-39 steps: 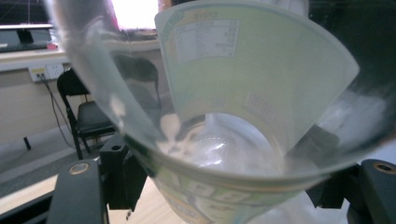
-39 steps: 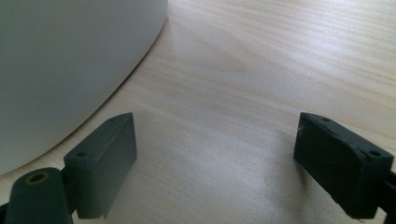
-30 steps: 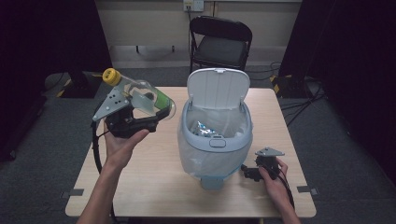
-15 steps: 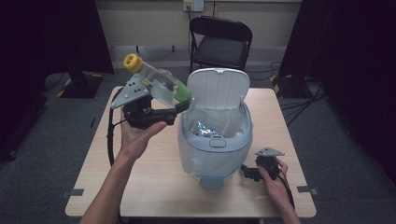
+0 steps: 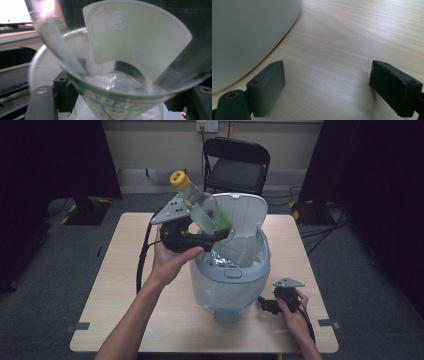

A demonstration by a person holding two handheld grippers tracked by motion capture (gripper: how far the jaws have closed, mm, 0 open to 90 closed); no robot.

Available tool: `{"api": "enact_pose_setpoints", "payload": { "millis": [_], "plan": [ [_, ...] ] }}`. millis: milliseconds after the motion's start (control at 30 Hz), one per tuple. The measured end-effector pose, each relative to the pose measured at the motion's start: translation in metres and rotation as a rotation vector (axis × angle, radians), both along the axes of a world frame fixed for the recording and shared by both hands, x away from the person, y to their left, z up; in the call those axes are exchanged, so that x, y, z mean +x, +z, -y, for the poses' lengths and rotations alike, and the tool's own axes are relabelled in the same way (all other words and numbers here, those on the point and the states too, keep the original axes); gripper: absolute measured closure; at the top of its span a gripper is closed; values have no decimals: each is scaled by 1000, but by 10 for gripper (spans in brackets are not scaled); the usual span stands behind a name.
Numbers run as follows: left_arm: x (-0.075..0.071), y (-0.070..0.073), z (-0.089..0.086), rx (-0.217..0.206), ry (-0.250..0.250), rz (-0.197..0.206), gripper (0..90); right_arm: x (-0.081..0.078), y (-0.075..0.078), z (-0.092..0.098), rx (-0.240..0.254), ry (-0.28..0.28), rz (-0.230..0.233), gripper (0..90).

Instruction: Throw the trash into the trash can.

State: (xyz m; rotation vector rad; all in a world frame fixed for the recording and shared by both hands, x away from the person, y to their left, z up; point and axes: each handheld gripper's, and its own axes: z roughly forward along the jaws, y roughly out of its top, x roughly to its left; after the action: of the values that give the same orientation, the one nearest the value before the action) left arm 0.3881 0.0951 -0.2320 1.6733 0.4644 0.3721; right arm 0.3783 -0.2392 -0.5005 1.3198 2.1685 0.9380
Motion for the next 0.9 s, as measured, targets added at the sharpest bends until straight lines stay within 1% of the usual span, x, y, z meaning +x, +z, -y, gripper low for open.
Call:
{"api": "enact_pose_setpoints", "payload": {
  "millis": [67, 100, 167, 233, 267, 300, 400, 433, 467, 500, 533, 567, 600, 700, 733, 767, 800, 867, 900],
  "plan": [
    [2, 0, 6, 18, -17, 2, 276, 0, 0, 0, 0, 0, 0, 120],
    [3, 0, 8, 31, -17, 1, 276, 0, 0, 0, 0, 0, -1, 120],
    [4, -1, 12, 38, -31, -14, 276, 0, 0, 0, 0, 1, 0, 120],
    [5, -3, 14, 70, -24, -27, 276, 0, 0, 0, 0, 1, -1, 120],
    [6, -5, 16, 84, -32, -39, 275, 0, 0, 0, 0, 1, 0, 120],
    [7, -6, 16, 98, -30, -37, 274, 0, 0, 0, 2, 0, -3, 120],
    [9, -9, 18, 102, -35, -60, 273, 0, 0, 0, 1, 0, -3, 120],
    [9, -9, 19, 108, -35, -62, 272, 0, 0, 0, 2, 0, -3, 120],
    [11, -10, 19, 127, -36, -56, 272, 0, 0, 0, 1, 0, -3, 120],
    [11, -11, 20, 131, -38, -67, 271, 0, 0, 0, 0, 1, -1, 120],
    [11, -11, 21, 139, -26, -60, 270, 0, 0, 0, 2, 0, -3, 120],
    [10, -13, 23, 139, -22, -67, 270, 0, 0, 0, 1, 0, -3, 120],
    [11, -13, 23, 165, -17, -55, 271, 0, 0, 0, 1, 0, -3, 120],
    [10, -15, 24, 175, -26, -61, 272, 0, 0, 0, 1, 0, -3, 120],
    [10, -16, 24, 166, -27, -70, 270, 0, 0, 0, 1, 0, -3, 120],
    [10, -16, 23, 177, -26, -64, 269, 0, 0, 0, 1, 0, -3, 120],
    [11, -16, 24, 177, -17, -69, 267, 0, 0, 0, 1, 0, -3, 120],
    [12, -17, 25, 171, -21, -76, 263, 0, 0, 0, 2, 0, -3, 120],
    [12, -16, 24, 186, -20, -74, 261, 0, 0, 0, 1, 0, -3, 120]
  ]
}}
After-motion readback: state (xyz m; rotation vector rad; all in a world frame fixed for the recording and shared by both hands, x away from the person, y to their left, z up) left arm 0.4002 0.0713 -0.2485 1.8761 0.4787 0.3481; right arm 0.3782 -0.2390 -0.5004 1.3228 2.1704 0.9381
